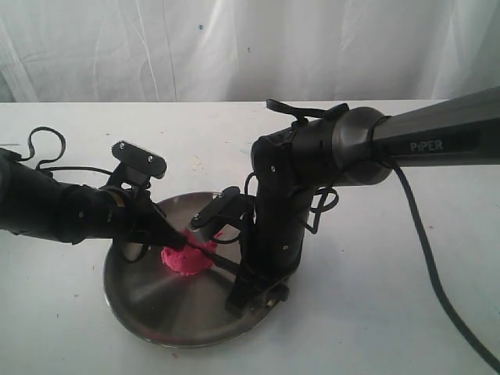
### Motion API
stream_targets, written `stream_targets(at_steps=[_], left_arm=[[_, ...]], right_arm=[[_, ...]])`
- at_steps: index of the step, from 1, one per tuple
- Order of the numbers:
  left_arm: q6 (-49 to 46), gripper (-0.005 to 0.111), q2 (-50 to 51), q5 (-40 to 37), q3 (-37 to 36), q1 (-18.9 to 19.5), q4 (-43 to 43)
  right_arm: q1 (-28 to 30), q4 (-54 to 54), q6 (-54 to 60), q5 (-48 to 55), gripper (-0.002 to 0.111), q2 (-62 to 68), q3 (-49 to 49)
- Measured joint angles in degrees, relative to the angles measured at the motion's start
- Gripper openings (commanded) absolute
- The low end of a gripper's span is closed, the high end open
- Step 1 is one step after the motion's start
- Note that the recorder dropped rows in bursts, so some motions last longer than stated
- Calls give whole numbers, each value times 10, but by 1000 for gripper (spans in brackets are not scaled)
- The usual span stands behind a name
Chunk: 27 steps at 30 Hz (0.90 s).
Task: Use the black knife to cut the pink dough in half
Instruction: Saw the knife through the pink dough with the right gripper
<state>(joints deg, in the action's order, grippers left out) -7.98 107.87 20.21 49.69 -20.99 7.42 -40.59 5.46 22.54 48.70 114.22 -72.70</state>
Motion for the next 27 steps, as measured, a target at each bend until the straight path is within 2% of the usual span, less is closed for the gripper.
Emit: stream_targets(at_steps=[11, 20, 27], left_arm=[[-3, 0, -1, 13, -2, 0, 0], [-23, 0, -85, -29, -6, 0, -2], [-24, 0, -85, -92, -6, -1, -2]], right_arm=[[0, 0, 0, -2, 0, 0, -1], [0, 0, 0, -2, 0, 1, -1], [0, 0, 0, -2, 0, 1, -1]])
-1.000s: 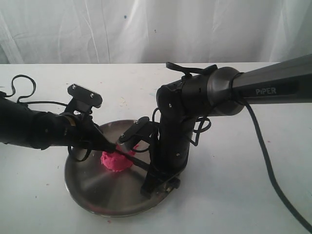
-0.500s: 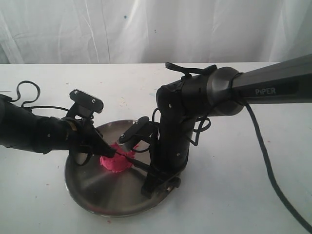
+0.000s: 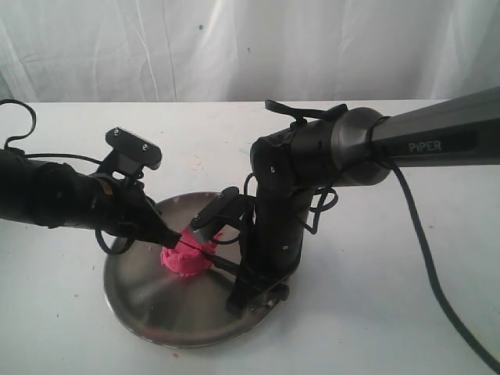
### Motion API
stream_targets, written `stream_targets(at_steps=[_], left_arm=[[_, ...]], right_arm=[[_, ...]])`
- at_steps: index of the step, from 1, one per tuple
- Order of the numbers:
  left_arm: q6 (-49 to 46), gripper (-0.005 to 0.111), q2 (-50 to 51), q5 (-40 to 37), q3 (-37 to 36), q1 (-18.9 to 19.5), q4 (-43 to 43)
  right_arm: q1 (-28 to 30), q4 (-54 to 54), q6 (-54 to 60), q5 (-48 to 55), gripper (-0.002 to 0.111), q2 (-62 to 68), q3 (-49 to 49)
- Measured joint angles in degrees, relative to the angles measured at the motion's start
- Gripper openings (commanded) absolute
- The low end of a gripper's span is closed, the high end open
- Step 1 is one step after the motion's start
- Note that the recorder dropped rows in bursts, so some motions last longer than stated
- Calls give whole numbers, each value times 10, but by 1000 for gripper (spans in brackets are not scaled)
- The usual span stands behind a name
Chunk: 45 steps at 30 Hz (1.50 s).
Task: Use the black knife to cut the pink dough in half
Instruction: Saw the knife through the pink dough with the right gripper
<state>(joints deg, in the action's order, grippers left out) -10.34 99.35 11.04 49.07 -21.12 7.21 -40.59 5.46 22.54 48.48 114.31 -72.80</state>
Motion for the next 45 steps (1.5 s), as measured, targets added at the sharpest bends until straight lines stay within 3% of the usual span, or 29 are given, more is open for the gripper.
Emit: stream_targets(at_steps=[16, 45], left_arm=[[-2, 0, 58, 54, 0, 0, 0], [-2, 0, 54, 51, 0, 0, 0]], right_arm=[[0, 1, -4, 0, 0, 0, 0], [0, 1, -6, 0, 0, 0, 0]])
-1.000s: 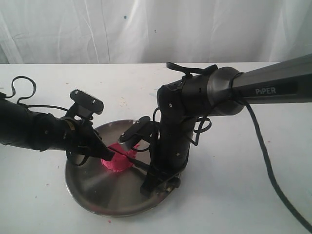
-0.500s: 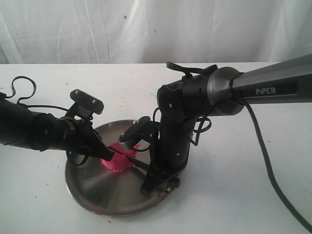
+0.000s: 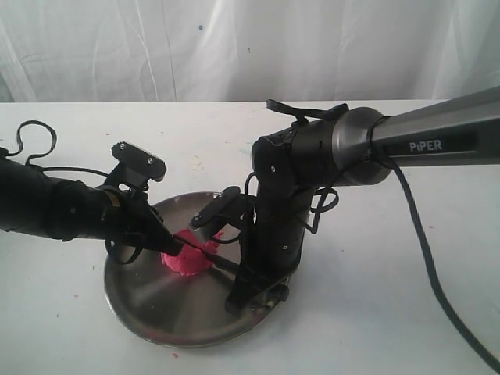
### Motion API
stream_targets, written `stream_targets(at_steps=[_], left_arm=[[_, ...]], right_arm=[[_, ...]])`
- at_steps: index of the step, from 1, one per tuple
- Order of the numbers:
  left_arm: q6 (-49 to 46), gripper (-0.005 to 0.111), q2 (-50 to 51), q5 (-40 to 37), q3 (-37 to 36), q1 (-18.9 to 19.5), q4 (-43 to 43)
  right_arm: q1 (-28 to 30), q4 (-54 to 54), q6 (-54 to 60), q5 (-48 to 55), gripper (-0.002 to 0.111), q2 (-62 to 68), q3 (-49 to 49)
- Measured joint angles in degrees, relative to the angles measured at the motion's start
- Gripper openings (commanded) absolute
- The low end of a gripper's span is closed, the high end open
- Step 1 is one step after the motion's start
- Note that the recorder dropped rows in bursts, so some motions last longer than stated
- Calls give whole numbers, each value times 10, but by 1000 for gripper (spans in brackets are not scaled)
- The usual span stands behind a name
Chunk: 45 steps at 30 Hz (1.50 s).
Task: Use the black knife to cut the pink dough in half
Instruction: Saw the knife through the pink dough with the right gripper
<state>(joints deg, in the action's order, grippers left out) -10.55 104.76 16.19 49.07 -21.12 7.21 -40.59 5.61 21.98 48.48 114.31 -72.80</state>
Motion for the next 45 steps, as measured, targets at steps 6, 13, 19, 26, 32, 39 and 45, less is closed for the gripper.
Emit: stream_targets(at_steps=[6, 13, 19, 26, 32, 39, 45], left_arm=[[0, 0, -52, 2, 0, 0, 0], [-14, 0, -57, -8, 0, 0, -20], [-28, 0, -15, 5, 0, 0, -55], [-32, 0, 16, 21, 0, 0, -55], [-32, 0, 33, 43, 1, 0, -55], [-32, 0, 44, 66, 5, 0, -58], [-4, 0, 49, 77, 6, 0, -58]], right_arm=[[0, 0, 1, 0, 0, 0, 0], [0, 0, 1, 0, 0, 0, 0], [0, 0, 1, 0, 0, 0, 0], [0, 0, 1, 0, 0, 0, 0], [0, 0, 1, 0, 0, 0, 0], [0, 4, 1, -2, 0, 2, 0], [0, 24, 1, -5, 0, 3, 0]])
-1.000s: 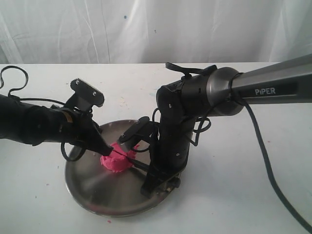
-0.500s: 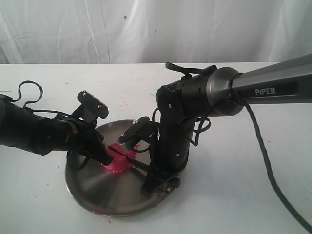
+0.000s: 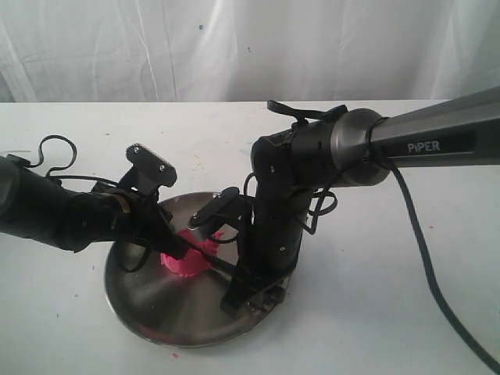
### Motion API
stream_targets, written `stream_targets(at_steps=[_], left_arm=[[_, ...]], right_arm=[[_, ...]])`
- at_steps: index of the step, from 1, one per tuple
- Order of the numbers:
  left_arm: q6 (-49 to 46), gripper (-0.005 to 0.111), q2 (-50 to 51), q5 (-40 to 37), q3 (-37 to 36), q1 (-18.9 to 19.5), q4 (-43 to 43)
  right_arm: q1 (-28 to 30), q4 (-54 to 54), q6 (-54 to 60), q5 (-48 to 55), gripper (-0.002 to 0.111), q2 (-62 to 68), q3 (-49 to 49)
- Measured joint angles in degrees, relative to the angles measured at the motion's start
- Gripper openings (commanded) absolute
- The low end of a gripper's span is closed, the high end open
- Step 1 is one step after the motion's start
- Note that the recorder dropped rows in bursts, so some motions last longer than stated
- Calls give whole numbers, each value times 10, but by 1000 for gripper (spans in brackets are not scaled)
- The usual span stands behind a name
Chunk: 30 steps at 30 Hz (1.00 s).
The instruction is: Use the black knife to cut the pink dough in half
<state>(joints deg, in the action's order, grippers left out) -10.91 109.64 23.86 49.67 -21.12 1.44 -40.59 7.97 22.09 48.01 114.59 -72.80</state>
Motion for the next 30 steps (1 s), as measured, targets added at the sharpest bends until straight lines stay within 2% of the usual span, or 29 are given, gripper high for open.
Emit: stream_targets(at_steps=[17, 25, 30], left_arm=[[8, 0, 2, 3, 1, 0, 0], [10, 0, 2, 3, 1, 0, 0], [10, 0, 2, 3, 1, 0, 0]], right_arm=[[0, 2, 0, 0, 0, 0, 0], [0, 7, 0, 6, 16, 0, -1], [0, 7, 0, 8, 20, 0, -1]])
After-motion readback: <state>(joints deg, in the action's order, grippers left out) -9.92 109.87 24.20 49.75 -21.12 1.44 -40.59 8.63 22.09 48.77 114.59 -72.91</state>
